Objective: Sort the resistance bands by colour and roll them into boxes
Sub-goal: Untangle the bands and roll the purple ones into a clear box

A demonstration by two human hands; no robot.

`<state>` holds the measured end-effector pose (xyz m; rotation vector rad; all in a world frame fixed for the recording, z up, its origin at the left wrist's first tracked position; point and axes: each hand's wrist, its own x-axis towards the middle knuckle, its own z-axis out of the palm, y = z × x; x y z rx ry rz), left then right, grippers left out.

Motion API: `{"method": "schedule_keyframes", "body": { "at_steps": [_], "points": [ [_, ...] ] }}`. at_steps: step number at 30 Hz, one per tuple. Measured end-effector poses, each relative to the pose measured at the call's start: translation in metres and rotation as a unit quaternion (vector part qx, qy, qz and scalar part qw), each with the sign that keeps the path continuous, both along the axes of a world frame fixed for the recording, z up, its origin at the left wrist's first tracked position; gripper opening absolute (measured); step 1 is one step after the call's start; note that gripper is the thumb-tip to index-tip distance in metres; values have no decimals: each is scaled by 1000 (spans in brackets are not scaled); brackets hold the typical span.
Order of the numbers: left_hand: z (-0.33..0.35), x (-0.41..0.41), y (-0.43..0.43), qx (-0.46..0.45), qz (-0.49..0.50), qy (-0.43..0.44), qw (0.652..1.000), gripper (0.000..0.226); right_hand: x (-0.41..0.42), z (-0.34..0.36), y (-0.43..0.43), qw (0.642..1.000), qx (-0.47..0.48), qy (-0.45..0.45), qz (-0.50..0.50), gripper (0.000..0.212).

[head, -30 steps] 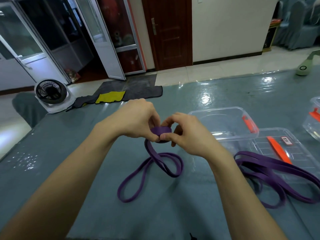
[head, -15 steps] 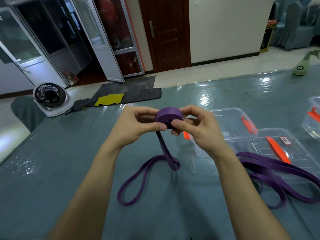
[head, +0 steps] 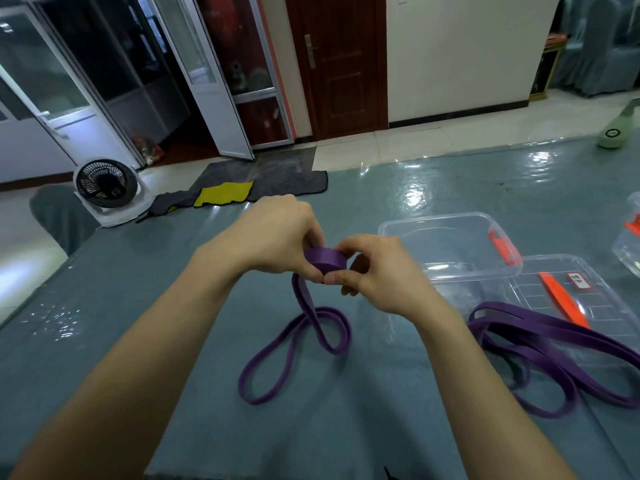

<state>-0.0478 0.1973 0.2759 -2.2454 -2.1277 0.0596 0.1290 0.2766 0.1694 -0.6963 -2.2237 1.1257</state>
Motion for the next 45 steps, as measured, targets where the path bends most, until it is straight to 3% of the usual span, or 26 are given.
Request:
{"method": "schedule_keyframes", "body": {
  "at_steps": [5, 7, 9, 11, 13, 15, 18, 21, 23, 25, 26, 28, 30, 33, 36, 40, 42, 45],
  "points": [
    [10, 4, 8, -6, -27, 68, 997, 33, -5, 3, -2, 998, 58, -12, -10, 32],
    [9, 1, 9, 3, -29, 43, 999, 32, -5, 0, -1, 999, 24, 32, -21, 30],
    [7, -11, 7, 3, -7, -87, 996, 30, -1, 0, 3, 994, -47, 93, -23, 28],
    [-1, -27, 2, -3, 4, -236, 972, 36, 4, 3, 8, 980, -111, 165, -5, 26],
    [-17, -35, -4, 16, 0, -376, 926, 38, 6, 6, 10, 958, -163, 238, 10, 28],
    [-37, -32, -8, 59, -3, -508, 859, 37, 4, 7, 10, 928, -213, 306, 13, 33],
    [-61, -20, -4, 130, -5, -596, 792, 38, -3, 4, 8, 889, -278, 363, 13, 38],
    [-70, -17, 1, 176, 21, -612, 770, 36, -12, -3, 4, 863, -332, 379, 31, 40],
    [-73, -20, -2, 175, 37, -600, 780, 36, -14, -7, 4, 875, -330, 353, 34, 43],
    [-70, -26, -9, 163, 51, -568, 805, 36, -7, -8, 9, 931, -257, 260, 13, 50],
    [-66, -29, -12, 152, 57, -540, 826, 36, -1, -8, 12, 959, -201, 200, -8, 56],
    [-57, -36, -16, 111, 57, -460, 879, 36, 6, -6, 16, 983, -130, 126, -33, 67],
    [-46, -38, -18, 63, 50, -375, 924, 32, 4, -4, 13, 988, -112, 101, -17, 59],
    [-31, -35, -18, 27, 39, -252, 967, 25, -5, -6, 4, 999, -39, 34, -13, 29],
    [-16, -32, -18, -2, 36, -157, 987, 23, -11, -7, 0, 1000, -2, -21, -11, 30],
    [4, -22, -15, -19, 4, -27, 999, 27, -22, 1, -8, 991, 124, -54, -15, 39],
    [13, -25, -15, -11, 1, -37, 999, 28, -21, 7, -9, 997, 78, -4, -18, 34],
    [18, -44, -20, 7, 4, -226, 974, 34, -11, 17, -6, 991, -69, 119, 2, 29]
  ]
}}
